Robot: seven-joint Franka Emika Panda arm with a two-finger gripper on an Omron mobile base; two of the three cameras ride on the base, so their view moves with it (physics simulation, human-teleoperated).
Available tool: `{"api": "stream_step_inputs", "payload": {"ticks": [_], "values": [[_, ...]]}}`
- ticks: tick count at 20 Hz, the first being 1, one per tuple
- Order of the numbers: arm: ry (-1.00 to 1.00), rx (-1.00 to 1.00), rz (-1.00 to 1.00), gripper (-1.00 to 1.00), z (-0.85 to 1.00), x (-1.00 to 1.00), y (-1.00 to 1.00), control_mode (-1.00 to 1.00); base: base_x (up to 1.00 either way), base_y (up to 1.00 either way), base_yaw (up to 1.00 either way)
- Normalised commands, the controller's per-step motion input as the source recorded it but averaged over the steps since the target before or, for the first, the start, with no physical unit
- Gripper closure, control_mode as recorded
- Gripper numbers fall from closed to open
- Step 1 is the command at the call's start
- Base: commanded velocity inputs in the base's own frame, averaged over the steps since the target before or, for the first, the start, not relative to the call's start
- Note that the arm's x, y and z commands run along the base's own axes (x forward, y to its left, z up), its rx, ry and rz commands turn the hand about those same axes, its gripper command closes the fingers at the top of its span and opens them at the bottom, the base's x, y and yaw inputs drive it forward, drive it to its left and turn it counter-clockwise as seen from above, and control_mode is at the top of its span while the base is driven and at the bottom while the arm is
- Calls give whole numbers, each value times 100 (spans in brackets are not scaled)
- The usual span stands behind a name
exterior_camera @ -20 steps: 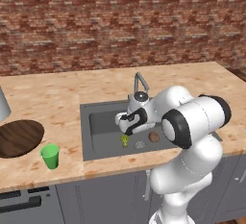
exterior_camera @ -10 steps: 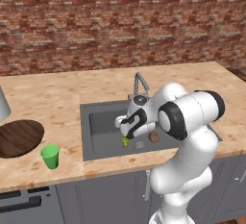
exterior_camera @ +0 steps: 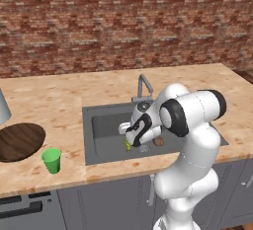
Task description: Remove the broccoli and potato from the sink. Then move the bowl and cup from the counter to the sink for washing.
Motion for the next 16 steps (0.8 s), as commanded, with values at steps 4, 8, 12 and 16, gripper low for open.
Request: {"api": "stream_step_inputs", "payload": {"ticks": [4, 8, 12, 16], "values": [[0, 0, 0, -100, -22, 4, 0, -100, 0, 0, 0], [0, 0, 0, -100, -21, 5, 0, -100, 0, 0, 0], [0, 0, 0, -100, -21, 7, 0, -100, 0, 0, 0], [0, 0, 0, -100, -22, 9, 0, -100, 0, 0, 0]]}}
